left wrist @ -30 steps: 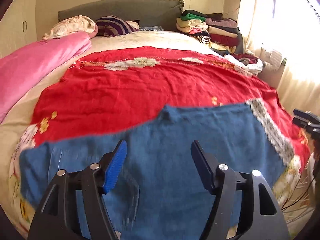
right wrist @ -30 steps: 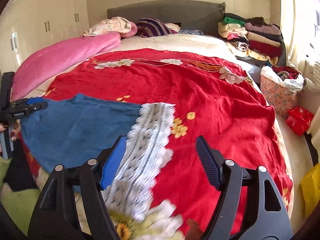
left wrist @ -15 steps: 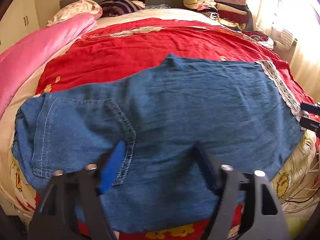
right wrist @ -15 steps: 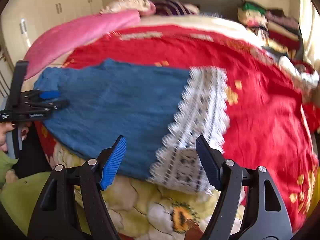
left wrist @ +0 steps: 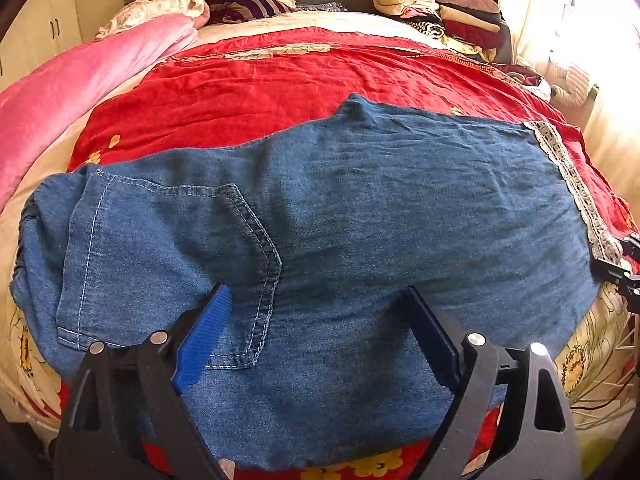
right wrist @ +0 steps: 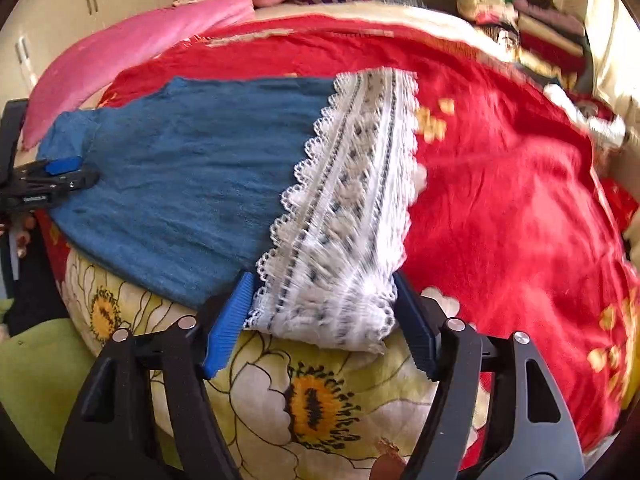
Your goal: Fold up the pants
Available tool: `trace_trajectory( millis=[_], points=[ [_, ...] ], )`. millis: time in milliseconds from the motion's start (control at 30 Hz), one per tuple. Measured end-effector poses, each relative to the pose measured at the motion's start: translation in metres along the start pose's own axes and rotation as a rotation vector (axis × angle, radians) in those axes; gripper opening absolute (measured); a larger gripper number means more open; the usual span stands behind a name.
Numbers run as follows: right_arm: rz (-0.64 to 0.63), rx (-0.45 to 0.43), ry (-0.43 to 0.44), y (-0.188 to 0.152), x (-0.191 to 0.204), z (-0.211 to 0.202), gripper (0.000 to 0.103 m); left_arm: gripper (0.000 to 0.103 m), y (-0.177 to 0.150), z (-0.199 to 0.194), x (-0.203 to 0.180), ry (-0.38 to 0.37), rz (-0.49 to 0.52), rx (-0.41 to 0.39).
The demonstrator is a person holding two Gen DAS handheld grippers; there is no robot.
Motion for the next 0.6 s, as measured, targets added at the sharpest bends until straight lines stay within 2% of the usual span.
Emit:
trace_trajectory(
  millis=[67, 300, 367, 500, 600],
  points=[
    [0.025, -0.019, 0.019, 0.001, -0.001, -0.008, 0.062, 0.087, 0.001, -0.004, 0.0, -0.005, -0.005, -0.009],
    [-0.011, -0.164, 0.0, 0.029, 0.005, -0.053, 0.063, 0.087, 0.01, -0.044, -0.002, -0.036, -0.024, -0.092],
    [-0.031, -0.187, 0.02, 0.038, 0.016, -0.058, 0.063, 0.094, 0.012, -0.049, -0.005, -0.038, -0.019, -0.099],
    [-0.08, -0.192, 0.055, 0.046, 0.038, -0.056, 0.063, 0.095, 0.011, -0.059, -0.021, -0.056, 0.021, -0.117],
    [-0.106, -0.179, 0.075, 0.048, 0.053, -0.047, 0.063, 0.098, 0.007, -0.058, -0.033, -0.062, 0.052, -0.111]
  ],
)
Point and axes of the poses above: each gripper's, at about its wrist camera, not at the fingertips, and z roughly the way its jaws point, x to its left, y to its top, the point moved 7 cm from there along z, roughly the way its jaws point, and after that the axes turned 10 degrees about -z, right-handed, at the moved point
